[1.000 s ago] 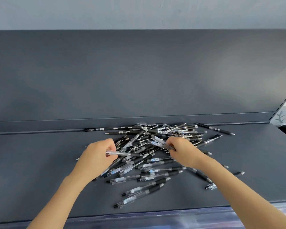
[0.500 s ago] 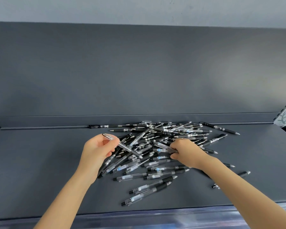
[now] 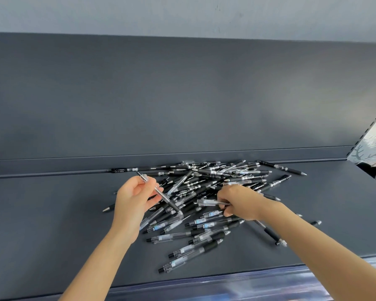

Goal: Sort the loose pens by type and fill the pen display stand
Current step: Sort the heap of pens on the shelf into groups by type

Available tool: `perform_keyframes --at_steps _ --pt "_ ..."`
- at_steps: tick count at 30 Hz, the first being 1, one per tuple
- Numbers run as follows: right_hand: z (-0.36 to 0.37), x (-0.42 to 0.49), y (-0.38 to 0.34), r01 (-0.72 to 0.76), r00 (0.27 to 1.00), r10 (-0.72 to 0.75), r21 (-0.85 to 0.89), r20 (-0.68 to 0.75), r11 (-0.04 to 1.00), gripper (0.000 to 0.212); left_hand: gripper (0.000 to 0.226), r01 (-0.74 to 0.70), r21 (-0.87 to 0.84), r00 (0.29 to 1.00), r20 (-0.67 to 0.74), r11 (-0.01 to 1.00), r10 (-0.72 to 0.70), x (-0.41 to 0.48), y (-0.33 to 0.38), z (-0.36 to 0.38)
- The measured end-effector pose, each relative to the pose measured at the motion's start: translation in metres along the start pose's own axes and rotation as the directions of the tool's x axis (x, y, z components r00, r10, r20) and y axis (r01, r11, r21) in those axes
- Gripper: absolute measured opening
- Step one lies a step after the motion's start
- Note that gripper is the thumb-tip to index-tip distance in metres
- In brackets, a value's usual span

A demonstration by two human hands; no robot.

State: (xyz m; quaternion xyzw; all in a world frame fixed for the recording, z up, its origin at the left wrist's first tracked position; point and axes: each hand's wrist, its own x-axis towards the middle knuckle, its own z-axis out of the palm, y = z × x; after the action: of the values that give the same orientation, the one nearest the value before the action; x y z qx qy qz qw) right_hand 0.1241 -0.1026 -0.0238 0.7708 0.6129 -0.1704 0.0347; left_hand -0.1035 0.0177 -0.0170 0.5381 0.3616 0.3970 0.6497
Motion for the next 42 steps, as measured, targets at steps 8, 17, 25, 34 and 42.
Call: perform_keyframes --at_steps 8,17,25,34,42 --pt "0.010 -0.005 0.001 0.060 0.937 0.019 0.214 -0.348 0.975 0.032 0.009 0.033 0.020 0.999 0.021 0.999 -0.034 -0.002 -0.006 0.005" --pt "-0.010 -0.018 -0.012 0.232 0.730 0.536 0.891 -0.425 0.390 0.009 0.020 -0.008 0.087 0.993 0.114 0.996 -0.002 0.004 -0.006 0.025" --pt "-0.012 -0.023 -0.017 0.225 0.908 0.398 0.955 -0.134 -0.192 0.011 0.013 -0.030 0.161 0.996 0.089 0.986 0.016 0.005 -0.006 0.048" --pt "-0.019 0.009 -0.048 0.054 0.995 0.088 0.987 -0.041 -0.150 0.019 0.019 -0.005 0.244 0.993 -0.114 0.970 0.034 -0.002 0.007 0.025" --pt "-0.006 0.040 -0.125 0.017 1.000 -0.017 1.000 -0.017 0.014 0.015 0.018 0.145 0.258 0.962 -0.264 0.955 -0.074 -0.002 0.017 -0.052"
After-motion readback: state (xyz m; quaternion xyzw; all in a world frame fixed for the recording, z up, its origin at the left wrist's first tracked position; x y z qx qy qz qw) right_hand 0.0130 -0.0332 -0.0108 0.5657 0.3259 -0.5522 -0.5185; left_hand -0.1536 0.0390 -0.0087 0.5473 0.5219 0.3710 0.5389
